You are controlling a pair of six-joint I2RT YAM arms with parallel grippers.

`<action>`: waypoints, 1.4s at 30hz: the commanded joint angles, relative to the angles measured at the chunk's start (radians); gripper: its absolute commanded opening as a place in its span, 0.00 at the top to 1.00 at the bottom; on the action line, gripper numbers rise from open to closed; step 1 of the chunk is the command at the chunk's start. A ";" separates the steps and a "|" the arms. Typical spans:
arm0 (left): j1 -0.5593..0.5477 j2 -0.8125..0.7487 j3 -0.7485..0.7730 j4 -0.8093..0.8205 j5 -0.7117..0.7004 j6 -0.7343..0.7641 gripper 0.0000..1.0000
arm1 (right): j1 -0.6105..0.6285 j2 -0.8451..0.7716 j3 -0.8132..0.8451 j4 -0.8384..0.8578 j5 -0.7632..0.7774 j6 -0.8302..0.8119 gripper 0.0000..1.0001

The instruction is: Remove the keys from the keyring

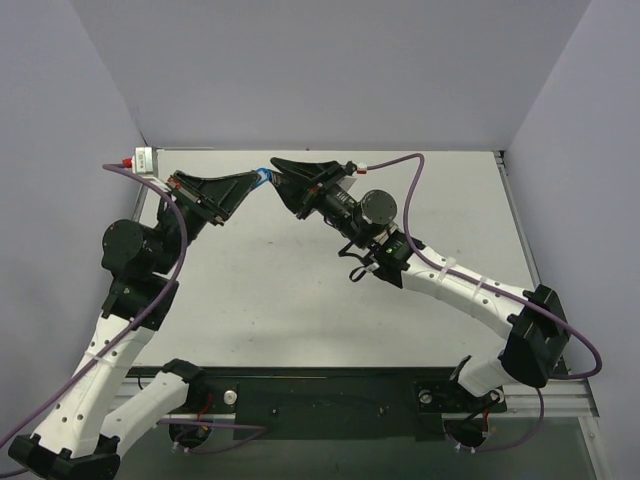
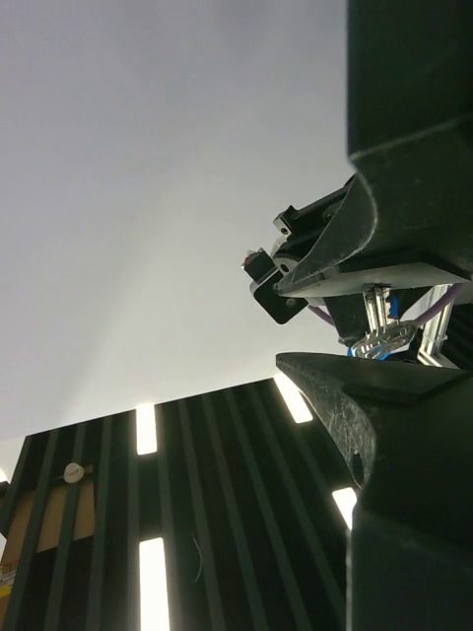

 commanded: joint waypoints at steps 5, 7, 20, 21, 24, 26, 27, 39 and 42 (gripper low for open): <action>-0.002 -0.062 0.004 -0.123 -0.077 0.062 1.00 | -0.016 -0.080 -0.014 0.031 0.014 0.349 0.79; -0.002 -0.068 -0.005 -0.136 -0.085 0.060 1.00 | -0.019 -0.079 -0.008 0.020 0.002 0.343 0.80; -0.002 -0.077 -0.006 -0.151 -0.082 0.062 1.00 | -0.017 -0.069 0.029 -0.037 -0.053 0.295 0.83; -0.002 -0.076 -0.008 -0.153 -0.079 0.063 1.00 | -0.016 -0.071 0.029 -0.043 -0.055 0.293 0.84; -0.002 -0.079 -0.006 -0.157 -0.080 0.065 1.00 | -0.016 -0.071 0.030 -0.057 -0.062 0.280 0.87; -0.002 -0.080 -0.005 -0.162 -0.079 0.067 1.00 | -0.016 -0.073 0.032 -0.066 -0.069 0.270 0.90; -0.002 -0.080 -0.005 -0.166 -0.080 0.068 1.00 | -0.017 -0.074 0.030 -0.072 -0.072 0.270 0.91; -0.002 -0.089 0.003 -0.219 -0.073 0.079 1.00 | -0.040 -0.102 0.021 -0.172 -0.133 0.180 1.00; -0.003 -0.095 0.006 -0.243 -0.070 0.083 1.00 | -0.051 -0.106 0.026 -0.199 -0.147 0.158 1.00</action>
